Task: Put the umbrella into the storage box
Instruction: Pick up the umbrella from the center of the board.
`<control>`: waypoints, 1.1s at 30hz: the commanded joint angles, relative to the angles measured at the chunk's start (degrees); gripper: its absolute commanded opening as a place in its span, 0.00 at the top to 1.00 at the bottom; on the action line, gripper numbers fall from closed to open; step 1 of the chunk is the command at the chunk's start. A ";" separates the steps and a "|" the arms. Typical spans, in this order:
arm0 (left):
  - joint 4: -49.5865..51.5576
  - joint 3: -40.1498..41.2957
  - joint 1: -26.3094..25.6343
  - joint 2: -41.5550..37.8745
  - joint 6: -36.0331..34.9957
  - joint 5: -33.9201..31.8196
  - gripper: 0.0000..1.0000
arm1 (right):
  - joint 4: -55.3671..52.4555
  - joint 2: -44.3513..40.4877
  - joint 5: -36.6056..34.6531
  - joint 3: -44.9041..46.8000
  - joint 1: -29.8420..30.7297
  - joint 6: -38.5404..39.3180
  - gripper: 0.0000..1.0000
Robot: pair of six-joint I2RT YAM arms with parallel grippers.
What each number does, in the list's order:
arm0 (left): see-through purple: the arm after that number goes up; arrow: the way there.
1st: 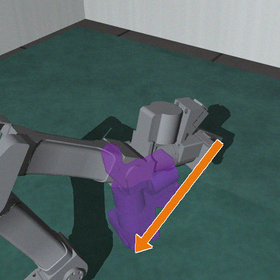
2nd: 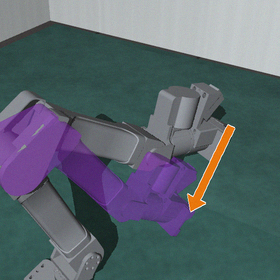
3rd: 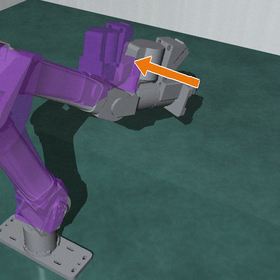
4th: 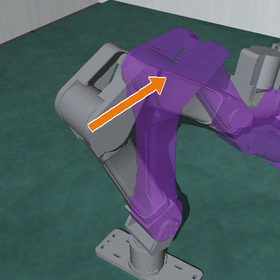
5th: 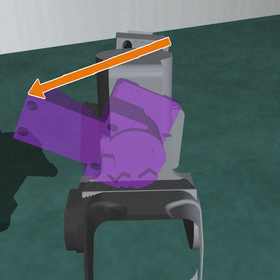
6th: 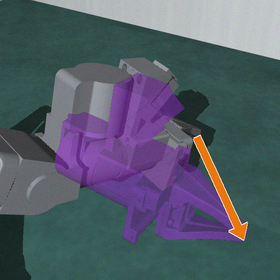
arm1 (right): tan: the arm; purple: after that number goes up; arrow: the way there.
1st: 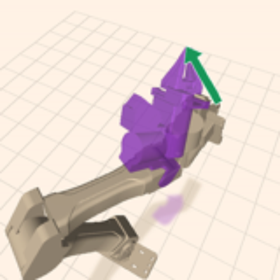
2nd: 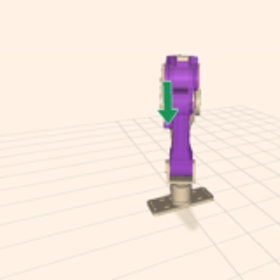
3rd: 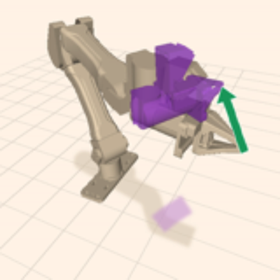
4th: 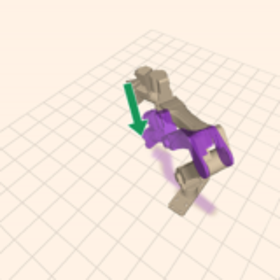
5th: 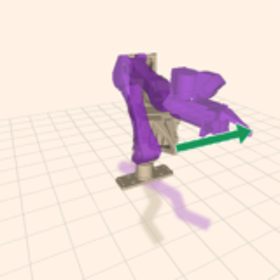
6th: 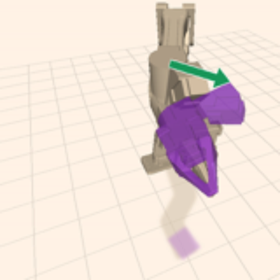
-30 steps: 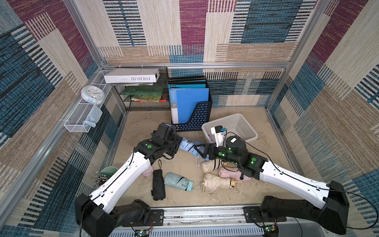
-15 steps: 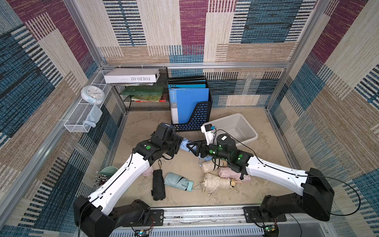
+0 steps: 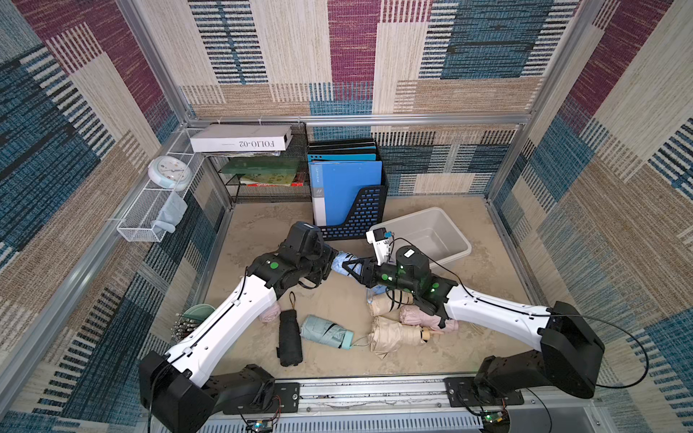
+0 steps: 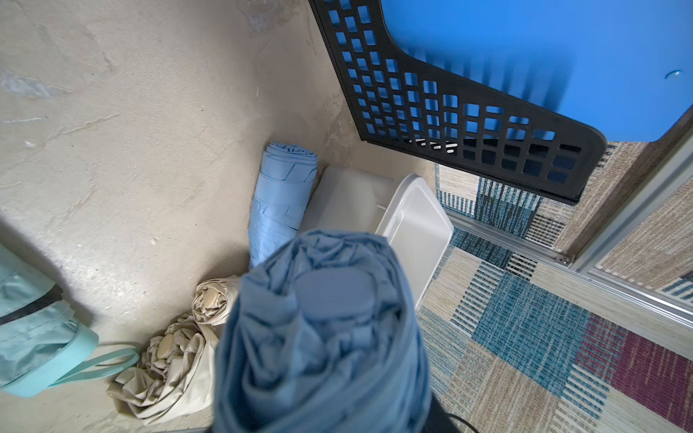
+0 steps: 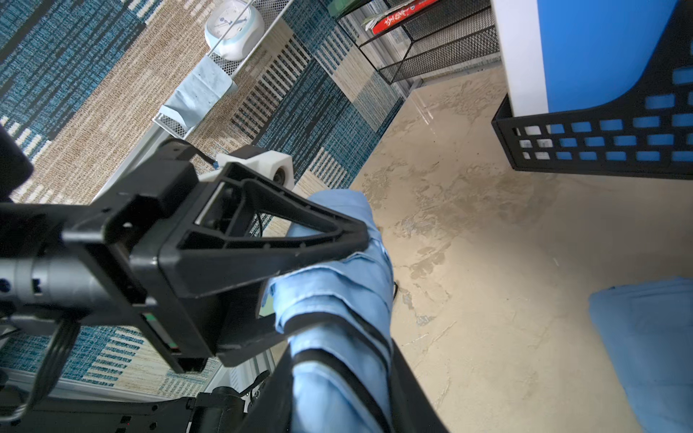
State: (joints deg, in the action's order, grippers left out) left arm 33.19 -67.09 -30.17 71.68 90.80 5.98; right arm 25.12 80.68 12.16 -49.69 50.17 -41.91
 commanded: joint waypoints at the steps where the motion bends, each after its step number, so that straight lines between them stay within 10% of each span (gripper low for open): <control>1: -4.93 -0.71 0.07 0.82 1.15 0.75 0.61 | 6.37 0.21 4.75 -0.10 -0.15 -0.72 0.77; 8: -5.17 -0.50 0.04 0.88 0.52 -0.88 0.02 | 6.90 1.34 8.32 -1.94 -1.90 -1.41 0.91; 17: -3.73 -0.77 -0.05 -2.40 -7.39 -7.33 0.00 | 3.29 -0.52 6.93 -1.68 -6.38 -2.78 1.00; 24: -7.81 -3.21 0.20 -6.17 -43.32 -10.93 0.02 | -15.50 -4.51 7.79 -7.49 -8.94 8.59 1.00; 33: 0.26 -12.57 0.38 -7.55 -91.57 8.55 0.02 | -45.35 -8.54 14.29 -20.15 -11.06 34.61 1.00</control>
State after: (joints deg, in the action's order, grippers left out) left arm 29.78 -77.23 -29.74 64.79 20.95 4.93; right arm -8.91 73.03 22.57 -66.67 39.11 -19.49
